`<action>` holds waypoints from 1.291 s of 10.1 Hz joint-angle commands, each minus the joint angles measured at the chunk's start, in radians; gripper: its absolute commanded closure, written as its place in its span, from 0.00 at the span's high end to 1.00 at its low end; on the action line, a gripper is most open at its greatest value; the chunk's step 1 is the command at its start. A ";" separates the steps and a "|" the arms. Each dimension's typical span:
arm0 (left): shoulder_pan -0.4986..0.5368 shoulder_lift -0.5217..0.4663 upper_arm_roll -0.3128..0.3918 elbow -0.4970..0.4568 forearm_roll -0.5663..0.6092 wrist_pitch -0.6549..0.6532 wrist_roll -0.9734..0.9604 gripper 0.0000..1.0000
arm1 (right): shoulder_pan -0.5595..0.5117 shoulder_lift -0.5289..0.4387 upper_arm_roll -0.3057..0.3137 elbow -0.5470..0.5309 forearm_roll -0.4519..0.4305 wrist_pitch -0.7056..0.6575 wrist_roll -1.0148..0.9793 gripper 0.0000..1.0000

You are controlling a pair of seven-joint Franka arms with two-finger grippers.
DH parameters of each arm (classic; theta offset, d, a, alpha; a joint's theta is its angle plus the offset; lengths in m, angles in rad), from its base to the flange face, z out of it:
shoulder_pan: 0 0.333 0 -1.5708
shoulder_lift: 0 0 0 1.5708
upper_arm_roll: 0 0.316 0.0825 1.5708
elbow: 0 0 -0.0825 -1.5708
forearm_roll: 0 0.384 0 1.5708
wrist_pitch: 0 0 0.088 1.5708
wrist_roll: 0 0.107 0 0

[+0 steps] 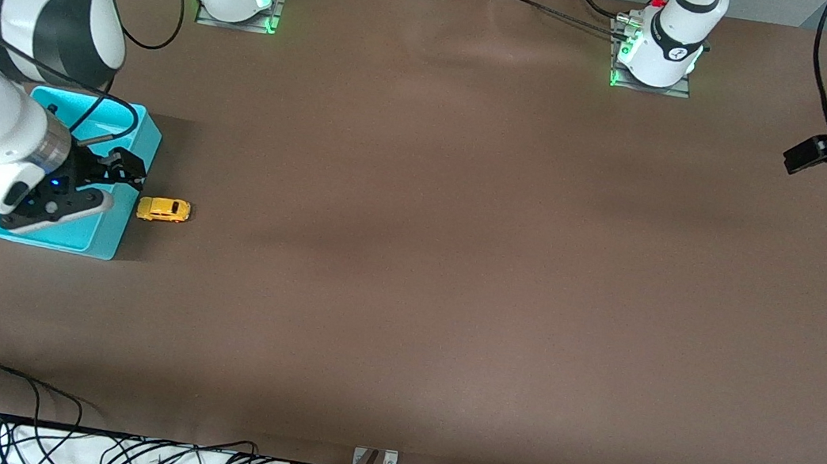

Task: Wind up and store yellow beetle car
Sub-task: 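Reach the right gripper down to the car beside the bin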

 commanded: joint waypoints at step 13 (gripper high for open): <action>0.013 0.154 -0.043 0.258 -0.165 -0.160 0.213 1.00 | -0.055 0.032 0.001 -0.385 0.189 0.243 -0.968 1.00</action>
